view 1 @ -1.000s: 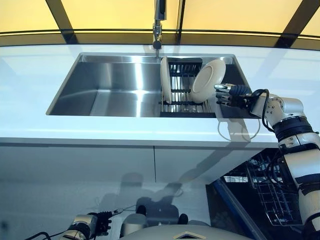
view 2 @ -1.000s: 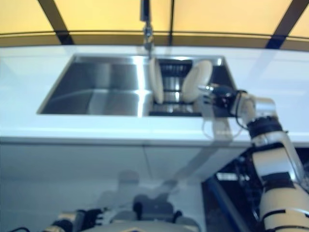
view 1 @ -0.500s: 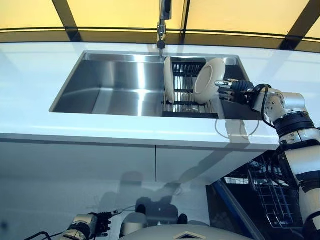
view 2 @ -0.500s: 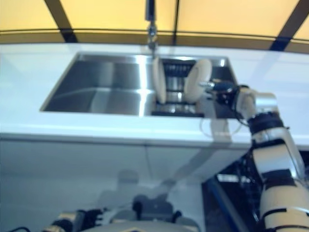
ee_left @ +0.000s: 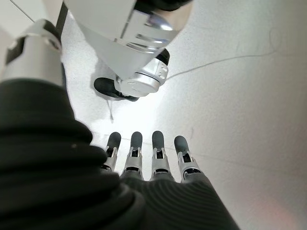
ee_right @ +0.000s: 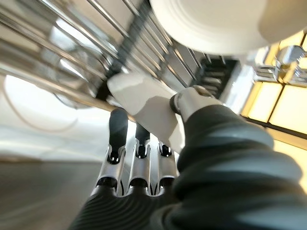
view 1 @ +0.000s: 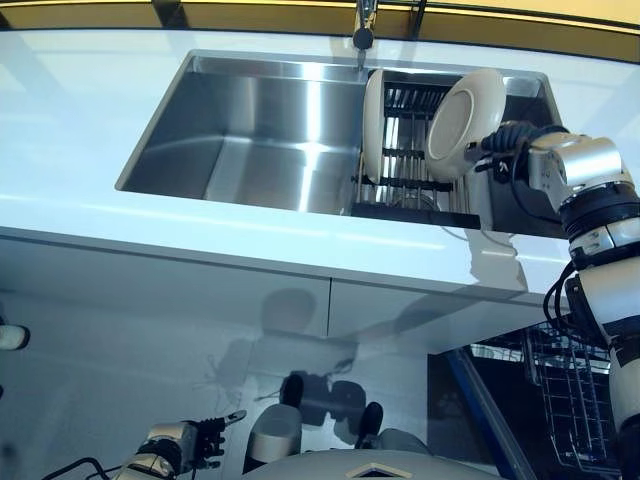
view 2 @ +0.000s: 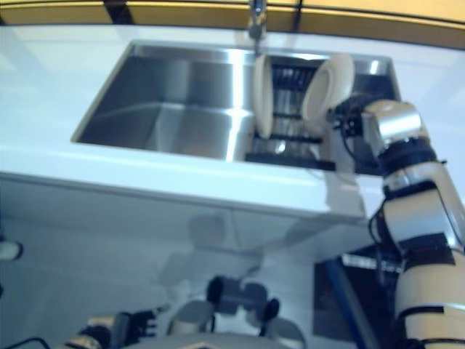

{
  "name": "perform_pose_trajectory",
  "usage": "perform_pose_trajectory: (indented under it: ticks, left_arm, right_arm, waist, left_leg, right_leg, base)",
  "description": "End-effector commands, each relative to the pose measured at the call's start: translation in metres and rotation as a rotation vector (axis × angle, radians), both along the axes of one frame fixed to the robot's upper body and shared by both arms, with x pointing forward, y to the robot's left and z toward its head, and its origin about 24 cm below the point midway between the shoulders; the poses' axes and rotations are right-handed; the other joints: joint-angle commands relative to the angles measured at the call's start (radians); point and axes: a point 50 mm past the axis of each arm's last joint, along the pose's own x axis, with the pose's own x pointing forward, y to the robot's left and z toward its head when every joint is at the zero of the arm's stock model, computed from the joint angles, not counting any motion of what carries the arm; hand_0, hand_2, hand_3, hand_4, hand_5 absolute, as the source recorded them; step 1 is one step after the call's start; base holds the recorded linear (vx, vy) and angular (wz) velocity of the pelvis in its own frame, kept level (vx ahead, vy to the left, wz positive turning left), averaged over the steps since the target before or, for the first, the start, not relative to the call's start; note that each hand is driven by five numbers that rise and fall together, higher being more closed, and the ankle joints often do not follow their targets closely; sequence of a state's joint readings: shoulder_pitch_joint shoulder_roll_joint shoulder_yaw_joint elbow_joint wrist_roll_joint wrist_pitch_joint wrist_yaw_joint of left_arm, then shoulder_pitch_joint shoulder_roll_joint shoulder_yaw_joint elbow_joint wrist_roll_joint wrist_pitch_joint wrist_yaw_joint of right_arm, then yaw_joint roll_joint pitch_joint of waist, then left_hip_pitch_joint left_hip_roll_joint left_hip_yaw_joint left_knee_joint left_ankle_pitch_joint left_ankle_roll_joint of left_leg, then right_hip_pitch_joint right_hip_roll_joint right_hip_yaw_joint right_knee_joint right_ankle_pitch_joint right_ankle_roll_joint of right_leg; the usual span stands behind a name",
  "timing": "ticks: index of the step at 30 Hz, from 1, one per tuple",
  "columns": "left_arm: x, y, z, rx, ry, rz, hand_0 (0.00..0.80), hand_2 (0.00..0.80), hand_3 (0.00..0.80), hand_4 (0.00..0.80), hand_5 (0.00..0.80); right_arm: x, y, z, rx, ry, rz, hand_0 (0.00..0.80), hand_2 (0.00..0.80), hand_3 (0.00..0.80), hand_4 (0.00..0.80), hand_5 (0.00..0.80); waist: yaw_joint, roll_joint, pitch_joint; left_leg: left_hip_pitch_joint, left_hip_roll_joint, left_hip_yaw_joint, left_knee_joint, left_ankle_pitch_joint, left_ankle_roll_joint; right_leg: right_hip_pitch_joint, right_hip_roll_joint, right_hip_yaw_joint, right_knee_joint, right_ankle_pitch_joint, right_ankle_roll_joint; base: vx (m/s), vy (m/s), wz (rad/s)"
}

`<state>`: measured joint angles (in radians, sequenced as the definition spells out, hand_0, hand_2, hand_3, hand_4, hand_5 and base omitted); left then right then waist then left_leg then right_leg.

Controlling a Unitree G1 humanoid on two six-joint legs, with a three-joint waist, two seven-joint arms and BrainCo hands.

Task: Take plates into dishwasher

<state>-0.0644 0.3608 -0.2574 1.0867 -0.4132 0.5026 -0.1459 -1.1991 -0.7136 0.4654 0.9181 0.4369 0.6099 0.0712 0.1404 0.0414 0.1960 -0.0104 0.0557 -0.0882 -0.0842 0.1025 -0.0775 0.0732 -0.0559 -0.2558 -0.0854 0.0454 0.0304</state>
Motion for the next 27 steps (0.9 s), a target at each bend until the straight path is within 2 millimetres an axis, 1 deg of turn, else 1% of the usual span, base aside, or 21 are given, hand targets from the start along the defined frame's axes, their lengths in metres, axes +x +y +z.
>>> perform_pose_trajectory:
  ticks: [1,5,10,15,19,27]
  left_arm:
    - [0.016,0.003,0.005,0.023,-0.013,-0.069,0.000,0.000,0.000,0.000,0.000]
    - [0.012,0.007,0.005,0.029,-0.005,-0.097,0.000,0.000,0.000,0.000,0.000]
    - [0.006,0.010,0.004,0.036,0.022,-0.110,0.000,0.000,0.000,0.000,0.000]
    - [0.004,0.012,0.004,0.040,0.032,-0.117,0.000,0.000,0.000,0.000,0.000]
    - [0.003,0.014,0.004,0.043,0.038,-0.126,0.000,0.000,0.000,0.000,0.000]
    - [0.004,0.017,0.006,0.050,0.044,-0.133,0.000,0.000,0.000,0.000,0.000]
  right_arm:
    - [0.004,0.001,0.058,-0.114,-0.156,0.004,0.800,0.800,0.800,0.800,0.800]
    - [0.003,-0.003,0.061,-0.103,-0.167,-0.003,0.800,0.800,0.800,0.800,0.800]
    - [0.001,-0.009,0.063,-0.105,-0.182,-0.031,0.800,0.800,0.800,0.800,0.800]
    - [-0.002,-0.018,0.066,-0.099,-0.181,-0.042,0.800,0.800,0.800,0.800,0.800]
    - [-0.003,-0.019,0.066,-0.058,-0.192,-0.039,0.800,0.800,0.800,0.800,0.800]
    - [-0.004,-0.022,0.065,-0.032,-0.209,-0.047,0.800,0.800,0.800,0.800,0.800]
  waist:
    - [0.029,-0.037,-0.001]
    - [0.031,-0.043,-0.015]
    - [0.025,-0.051,-0.041]
    - [0.017,-0.057,-0.062]
    - [0.013,-0.060,-0.073]
    - [0.004,-0.069,-0.087]
  left_leg:
    - [-0.002,0.017,0.047,0.004,-0.027,-0.007]
    - [0.015,0.017,0.053,0.003,-0.033,-0.008]
    - [0.041,0.017,0.067,-0.001,-0.043,-0.007]
    - [0.059,0.019,0.076,-0.003,-0.050,-0.007]
    - [0.072,0.018,0.081,-0.003,-0.056,-0.007]
    - [0.089,0.021,0.091,-0.003,-0.064,-0.009]
  right_leg:
    - [-0.007,-0.079,0.030,0.052,-0.024,0.059]
    - [0.006,-0.081,0.027,0.047,-0.023,0.062]
    - [0.026,-0.077,0.032,0.037,-0.023,0.065]
    - [0.040,-0.073,0.038,0.028,-0.022,0.065]
    - [0.053,-0.073,0.042,0.023,-0.023,0.067]
    - [0.071,-0.068,0.049,0.014,-0.025,0.067]
  base:
    - [0.000,0.000,0.00]
    - [0.018,-0.001,0.00]
    - [0.042,-0.003,0.00]
    - [0.000,0.000,0.00]
    - [0.000,0.000,0.00]
    - [-0.005,-0.003,-0.01]
